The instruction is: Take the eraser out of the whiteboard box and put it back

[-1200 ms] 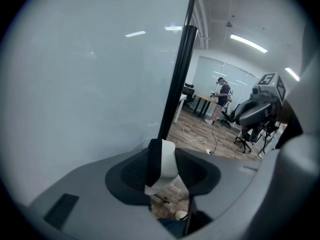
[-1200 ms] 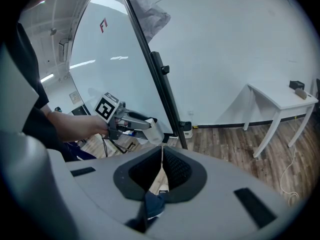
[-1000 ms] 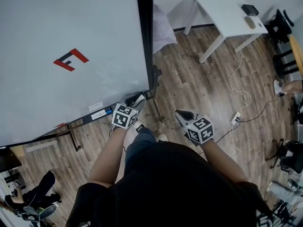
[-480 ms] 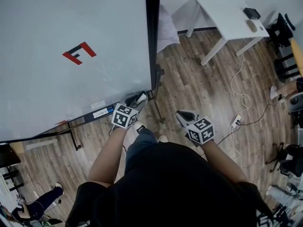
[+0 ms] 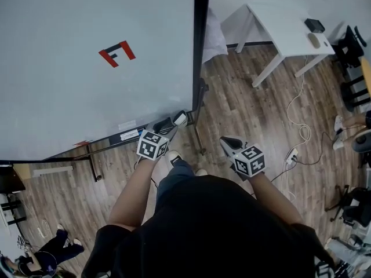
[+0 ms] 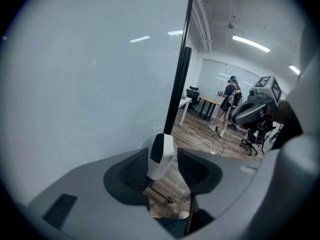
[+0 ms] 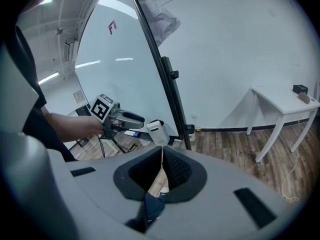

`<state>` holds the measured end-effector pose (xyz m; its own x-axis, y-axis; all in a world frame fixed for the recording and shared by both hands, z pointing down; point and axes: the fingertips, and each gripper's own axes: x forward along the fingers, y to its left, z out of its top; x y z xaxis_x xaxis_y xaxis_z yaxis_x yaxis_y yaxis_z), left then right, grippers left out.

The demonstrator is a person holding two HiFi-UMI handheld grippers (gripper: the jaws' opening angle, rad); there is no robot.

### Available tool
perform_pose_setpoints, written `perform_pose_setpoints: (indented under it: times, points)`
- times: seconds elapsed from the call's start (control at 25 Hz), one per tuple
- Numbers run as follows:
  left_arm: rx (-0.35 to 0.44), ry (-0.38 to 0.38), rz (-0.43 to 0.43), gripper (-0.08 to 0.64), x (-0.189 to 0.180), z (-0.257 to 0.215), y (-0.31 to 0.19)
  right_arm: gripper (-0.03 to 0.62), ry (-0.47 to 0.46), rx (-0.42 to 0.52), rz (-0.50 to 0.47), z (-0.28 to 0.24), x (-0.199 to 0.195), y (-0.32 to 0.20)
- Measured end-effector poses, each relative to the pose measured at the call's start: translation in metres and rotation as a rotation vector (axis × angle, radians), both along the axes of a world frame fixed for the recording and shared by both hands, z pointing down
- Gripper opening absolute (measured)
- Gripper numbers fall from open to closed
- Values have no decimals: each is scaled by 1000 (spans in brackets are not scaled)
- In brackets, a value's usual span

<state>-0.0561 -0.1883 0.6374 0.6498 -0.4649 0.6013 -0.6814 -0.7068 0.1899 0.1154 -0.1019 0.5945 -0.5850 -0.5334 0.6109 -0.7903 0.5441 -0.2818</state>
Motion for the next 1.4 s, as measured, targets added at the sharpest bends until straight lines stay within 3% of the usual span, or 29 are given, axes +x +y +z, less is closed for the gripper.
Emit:
perform_pose_setpoints:
  times: [0.72, 1.4]
  points:
    - [38, 40, -148, 173, -54, -20, 53, 2, -9, 82, -33, -29, -8, -7]
    - [55, 85, -231, 120, -83, -25, 106, 2, -17, 112, -91, -42, -28, 7]
